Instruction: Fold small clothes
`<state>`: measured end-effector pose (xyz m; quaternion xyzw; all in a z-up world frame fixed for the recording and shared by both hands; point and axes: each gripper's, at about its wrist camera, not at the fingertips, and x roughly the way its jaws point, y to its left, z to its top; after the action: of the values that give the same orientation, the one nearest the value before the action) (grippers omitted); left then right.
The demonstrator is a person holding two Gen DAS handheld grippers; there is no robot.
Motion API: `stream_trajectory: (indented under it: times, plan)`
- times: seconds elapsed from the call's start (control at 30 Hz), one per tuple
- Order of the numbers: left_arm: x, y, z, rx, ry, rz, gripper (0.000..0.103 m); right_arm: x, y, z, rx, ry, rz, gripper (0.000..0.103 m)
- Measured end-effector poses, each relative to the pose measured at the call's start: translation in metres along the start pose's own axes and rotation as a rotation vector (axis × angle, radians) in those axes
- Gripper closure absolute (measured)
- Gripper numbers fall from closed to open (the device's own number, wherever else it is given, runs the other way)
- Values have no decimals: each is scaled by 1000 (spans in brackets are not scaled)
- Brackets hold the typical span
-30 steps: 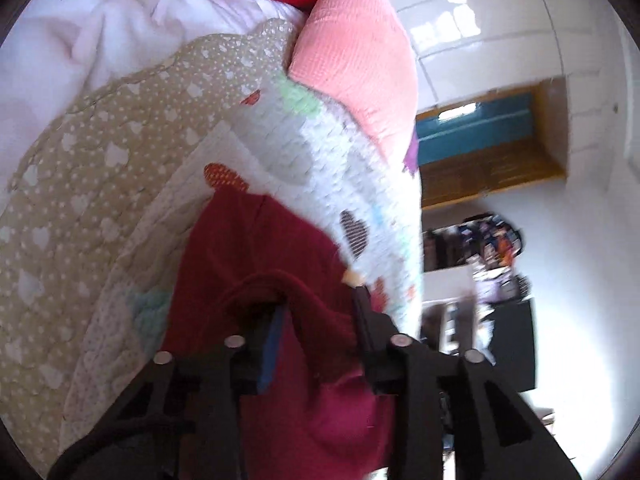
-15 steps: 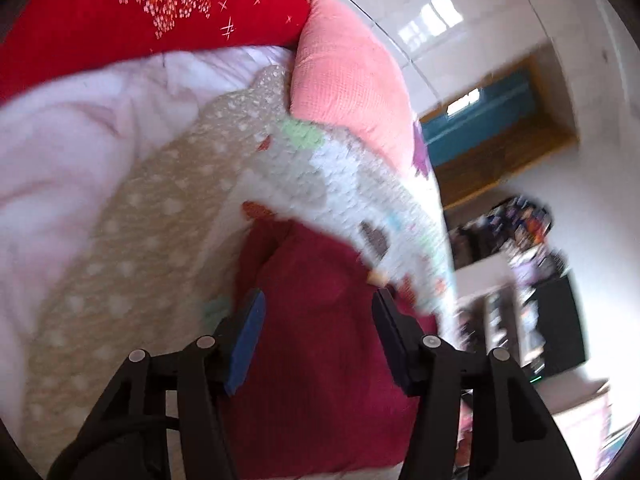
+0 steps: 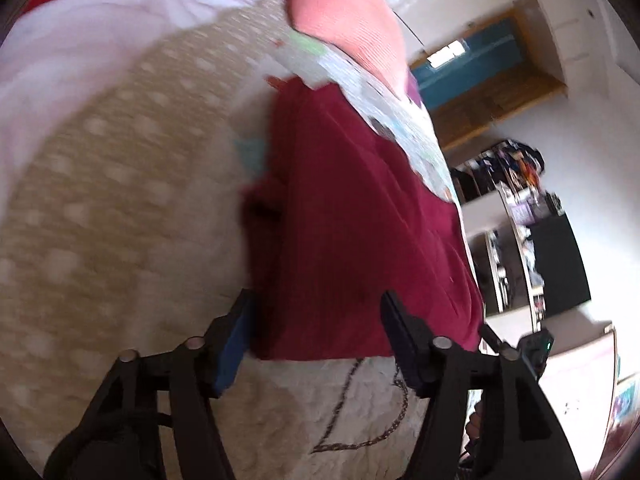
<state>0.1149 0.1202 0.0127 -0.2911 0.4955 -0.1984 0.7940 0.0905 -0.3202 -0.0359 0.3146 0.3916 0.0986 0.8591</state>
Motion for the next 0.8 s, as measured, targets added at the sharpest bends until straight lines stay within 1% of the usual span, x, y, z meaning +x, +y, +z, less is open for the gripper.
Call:
stream_trajectory:
  times: [0.03, 0.07, 0.1, 0.13, 0.17, 0.2, 0.23, 0.27, 0.33, 0.37, 0.43, 0.47, 0.5, 0.6, 0.67, 0.73, 0.8]
  plan:
    - [9, -8, -2, 38, 13, 45, 38, 6, 7, -1, -27, 20, 1, 72]
    - [15, -14, -2, 80, 37, 101, 49, 12, 12, 0, -40, 61, 15, 87]
    - [19, -19, -2, 111, 58, 161, 84, 14, 18, 2, -50, 73, -9, 87]
    - [20, -23, 1, 135, 79, 219, 93, 12, 21, 5, -63, 72, -12, 89]
    - [16, -24, 6, 138, 96, 215, 93, 3, 24, 11, -76, 64, 7, 89]
    - [9, -26, 11, 144, 92, 225, 95, -3, 24, 12, -77, 60, 16, 91]
    - [-2, -29, 15, 172, 74, 256, 95, -11, 21, 15, -78, 56, 24, 93]
    - [-9, -31, 18, 186, 64, 262, 95, -16, 18, 15, -81, 53, 17, 96]
    - [-14, -30, 18, 196, 72, 276, 95, -17, 10, 11, -80, 64, 3, 97]
    - [-13, -28, 14, 208, 81, 295, 95, -12, 2, 5, -67, 84, -5, 97]
    - [-3, -26, 5, 254, 101, 365, 94, -4, -5, -6, -63, 100, -26, 97]
    - [3, -24, -3, 272, 111, 407, 94, -3, -5, -8, -62, 94, -28, 96]
    - [6, -21, -8, 276, 106, 426, 94, -4, -4, -9, -60, 82, -30, 95]
    - [-4, -18, -8, 233, 61, 408, 90, -18, 5, -5, -84, 41, -63, 91]
    - [-20, -22, -12, 242, 3, 404, 88, -36, 15, -3, -143, -16, -119, 91]
    - [-38, -26, -21, 263, -68, 398, 84, -49, 18, -2, -174, -57, -151, 91]
    - [-52, -26, -30, 255, -127, 375, 67, -57, 16, -3, -168, -88, -172, 90]
